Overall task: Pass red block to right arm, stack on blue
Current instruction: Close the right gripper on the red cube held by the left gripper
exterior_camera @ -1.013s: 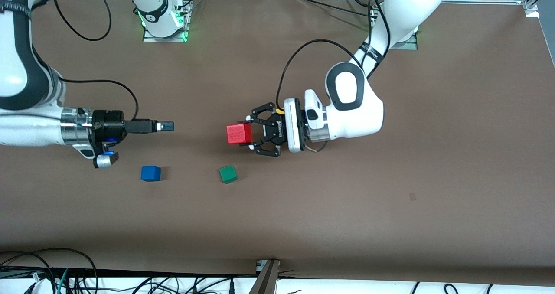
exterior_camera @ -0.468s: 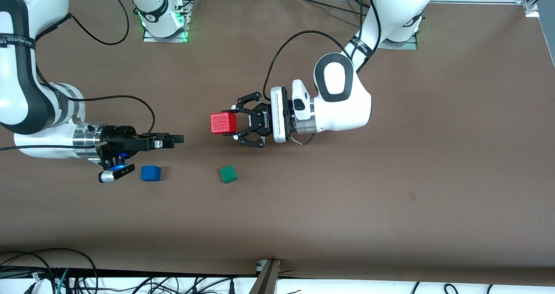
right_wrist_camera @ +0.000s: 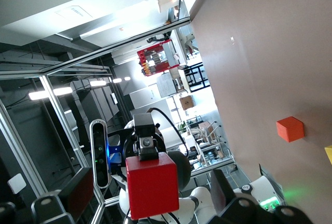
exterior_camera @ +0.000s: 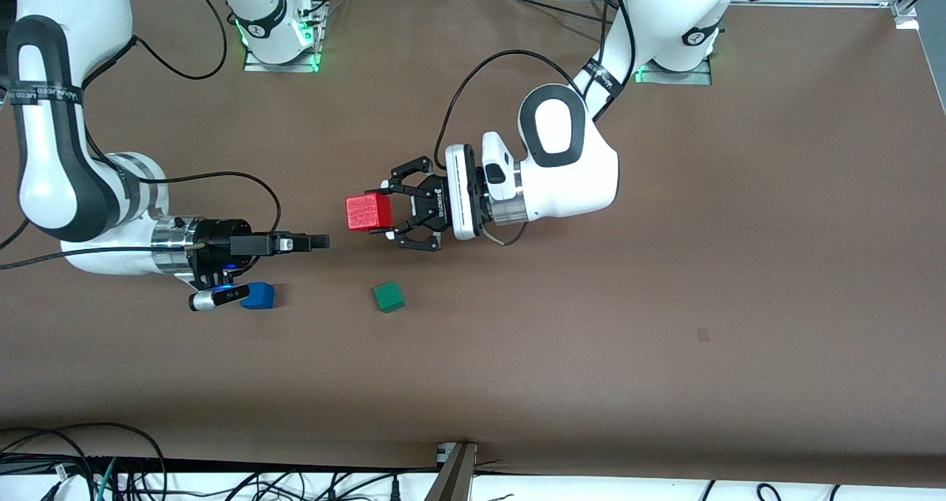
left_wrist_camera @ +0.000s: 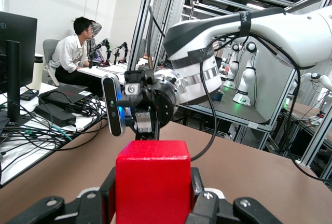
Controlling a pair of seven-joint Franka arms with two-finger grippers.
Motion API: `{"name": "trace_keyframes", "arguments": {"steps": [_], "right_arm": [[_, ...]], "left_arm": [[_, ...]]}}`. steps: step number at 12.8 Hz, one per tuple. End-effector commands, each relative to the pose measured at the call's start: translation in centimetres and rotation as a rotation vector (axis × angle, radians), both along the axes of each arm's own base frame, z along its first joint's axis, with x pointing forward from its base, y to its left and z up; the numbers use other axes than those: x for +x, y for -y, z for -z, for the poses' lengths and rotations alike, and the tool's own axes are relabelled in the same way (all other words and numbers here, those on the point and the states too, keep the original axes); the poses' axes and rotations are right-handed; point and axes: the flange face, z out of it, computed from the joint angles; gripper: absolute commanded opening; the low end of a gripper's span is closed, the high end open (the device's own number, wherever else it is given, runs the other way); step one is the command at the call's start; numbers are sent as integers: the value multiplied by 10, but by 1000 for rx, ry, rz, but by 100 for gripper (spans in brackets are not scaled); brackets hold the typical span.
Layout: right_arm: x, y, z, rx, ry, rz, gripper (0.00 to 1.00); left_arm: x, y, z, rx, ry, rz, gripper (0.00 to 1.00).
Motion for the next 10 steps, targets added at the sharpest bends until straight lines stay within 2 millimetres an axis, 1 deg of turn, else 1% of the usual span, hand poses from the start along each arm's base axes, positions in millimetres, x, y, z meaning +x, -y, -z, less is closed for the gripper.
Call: {"name": "trace_keyframes", "arguments": {"steps": [1,3,8,10], "right_arm": [[-7,-5,-2,45,16,14,100],[-7,-11,-4,66,15,28,100],[-6,-44,-4,66,10,66,100],[-6,-50,-3,67,6,75,100]], "left_arm": [[5,6,0,-22,10,-21,0],[9,5,-4,-28,15,-28,0],[10,5,-2,-28,15,-29,0],[10,4,-3,-28,16,-30,0]]}}
